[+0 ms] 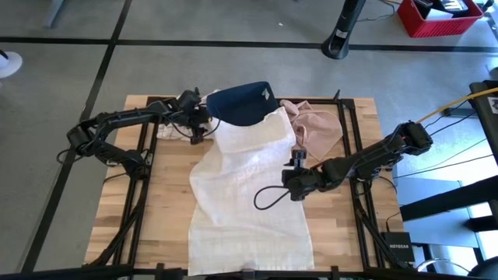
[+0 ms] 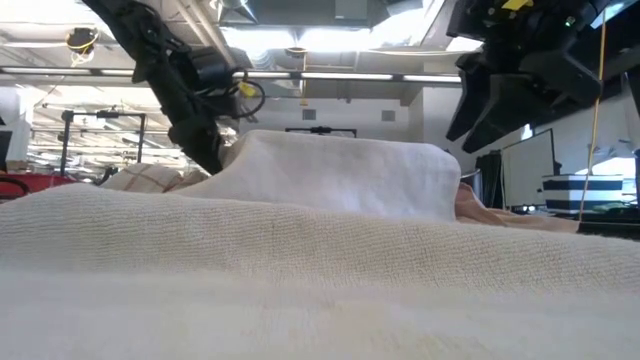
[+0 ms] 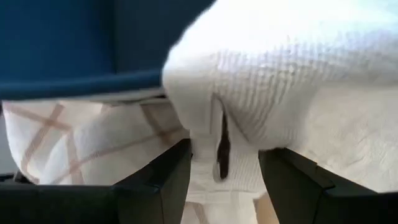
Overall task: Fold towel
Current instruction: Fold the white with gray pattern towel on the table
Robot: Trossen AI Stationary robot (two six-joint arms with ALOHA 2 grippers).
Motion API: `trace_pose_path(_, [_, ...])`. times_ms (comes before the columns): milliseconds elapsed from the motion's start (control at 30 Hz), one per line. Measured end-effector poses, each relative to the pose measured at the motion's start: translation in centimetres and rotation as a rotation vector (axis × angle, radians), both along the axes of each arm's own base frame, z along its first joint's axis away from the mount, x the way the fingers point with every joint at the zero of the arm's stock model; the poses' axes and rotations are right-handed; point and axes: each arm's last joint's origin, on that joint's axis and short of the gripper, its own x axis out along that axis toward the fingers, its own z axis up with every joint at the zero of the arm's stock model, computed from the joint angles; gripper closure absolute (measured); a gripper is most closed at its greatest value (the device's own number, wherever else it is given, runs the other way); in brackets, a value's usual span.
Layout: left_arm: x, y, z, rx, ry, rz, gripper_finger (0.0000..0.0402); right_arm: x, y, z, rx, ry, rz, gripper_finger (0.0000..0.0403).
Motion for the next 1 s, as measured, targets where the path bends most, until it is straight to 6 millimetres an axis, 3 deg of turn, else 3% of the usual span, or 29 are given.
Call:
trace_pose_path(200, [0.3,-0.8,-0.2,-0.058,0.008,0.025,0.0236,0.1,-0.3,0.0,-0.001,-0.007,-0.020,0.0166])
trace_pose_path(300, [0.4,-1.2,-0.2,-0.090,0.012,0.049,0.0283,0.1,-0.3,0.3,0.009,-0.029,-0.015,0.0166])
trace_pose_path(433, [0.5,-1.9,-0.3,-0.145,0.012,0.027,0.0376,-0.4,-0.5,2.0,0.037,-0.106,0.008,0.0166])
trace_pose_path(533, [0.5,-2.6,0.4,-0.166,-0.003,0.031,0.0390,-1.1,-1.3,3.6,0.043,-0.160,0.006,0.0166])
trace_pose_path(767, [0.2,-4.9,4.3,-0.157,-0.080,0.026,0.0397,-2.5,-5.7,6.5,-0.011,-0.254,-0.098,0.0166])
trace_pose_path(1000, [-0.6,-7.5,7.5,-0.121,-0.195,-0.017,0.0400,-2.4,-12.2,6.9,-0.090,-0.244,-0.255,0.0166])
